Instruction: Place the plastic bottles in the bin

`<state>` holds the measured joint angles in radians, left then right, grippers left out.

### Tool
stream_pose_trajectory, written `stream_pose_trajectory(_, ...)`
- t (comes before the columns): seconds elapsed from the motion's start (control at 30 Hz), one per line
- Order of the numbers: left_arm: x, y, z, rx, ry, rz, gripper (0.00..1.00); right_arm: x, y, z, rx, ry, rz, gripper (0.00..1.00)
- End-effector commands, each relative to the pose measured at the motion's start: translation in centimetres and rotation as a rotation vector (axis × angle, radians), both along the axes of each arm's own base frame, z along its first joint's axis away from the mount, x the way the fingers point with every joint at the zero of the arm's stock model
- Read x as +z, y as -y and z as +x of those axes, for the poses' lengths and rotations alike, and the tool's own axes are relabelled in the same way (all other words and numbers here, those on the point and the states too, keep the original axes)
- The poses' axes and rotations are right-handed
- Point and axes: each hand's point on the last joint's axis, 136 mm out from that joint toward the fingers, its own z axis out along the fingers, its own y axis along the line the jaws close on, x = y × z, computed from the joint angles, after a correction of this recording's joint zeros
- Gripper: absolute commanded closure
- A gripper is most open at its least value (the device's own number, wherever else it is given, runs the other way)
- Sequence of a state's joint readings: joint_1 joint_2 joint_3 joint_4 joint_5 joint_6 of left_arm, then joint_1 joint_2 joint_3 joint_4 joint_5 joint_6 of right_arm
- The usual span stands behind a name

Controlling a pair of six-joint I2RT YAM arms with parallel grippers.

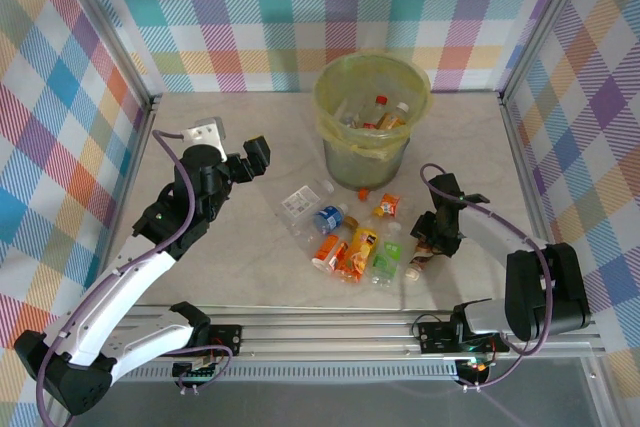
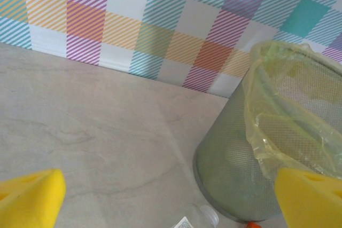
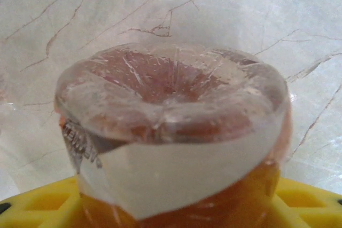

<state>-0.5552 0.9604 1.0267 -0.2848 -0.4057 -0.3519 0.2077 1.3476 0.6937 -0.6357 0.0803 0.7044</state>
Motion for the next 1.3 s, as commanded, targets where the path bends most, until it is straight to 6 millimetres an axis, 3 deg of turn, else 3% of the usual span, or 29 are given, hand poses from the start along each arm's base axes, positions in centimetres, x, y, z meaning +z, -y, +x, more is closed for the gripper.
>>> stream_pose_trajectory(0.0,-0.1,-0.2,0.3,0.025,0.004,-0.005,0.0,0.0,0.1,-0.3,-0.001,-0.004,0.008,0.42)
stream_pose_trajectory(0.13,-1.0,-0.6,0.2,0.045,-0.026,0.02,0.0,1.2,0.3,-0.4,-0.005,0.008,-0.001,0.49)
stream_pose_trajectory(0.27,-1.6,-1.3,0.1,0.078,-0.044,0.032,0.0,4.0,0.9,-0.1,0.007,0.043,-0.031,0.55)
stream_pose_trajectory(0.43,-2.4,-2.3,0.0,0.133,-0.058,0.046,0.0,9.3,1.8,0.3,0.026,0.134,-0.078,0.58)
stream_pose_trajectory(0.57,-2.7,-2.7,0.0,0.152,-0.067,0.059,0.0,15.1,2.1,1.5,0.058,0.251,-0.101,0.59)
stream_pose_trajectory(0.77,-3.0,-2.8,0.0,0.153,-0.076,0.066,0.0,25.0,1.2,5.0,0.14,0.463,-0.1,0.59)
stream_pose_trajectory(1.0,-3.4,-2.8,0.0,0.151,-0.094,0.072,0.0,34.8,-2.7,10.3,0.293,0.72,0.024,0.6)
stream_pose_trajectory(1.1,-3.6,-2.7,-0.1,0.147,-0.102,0.073,0.0,37.7,-4.3,12.7,0.347,0.806,0.066,0.6)
stream_pose_trajectory(1.27,-3.9,-2.7,-0.3,0.141,-0.117,0.072,0.0,39.8,-6.4,16.7,0.406,0.882,0.112,0.62)
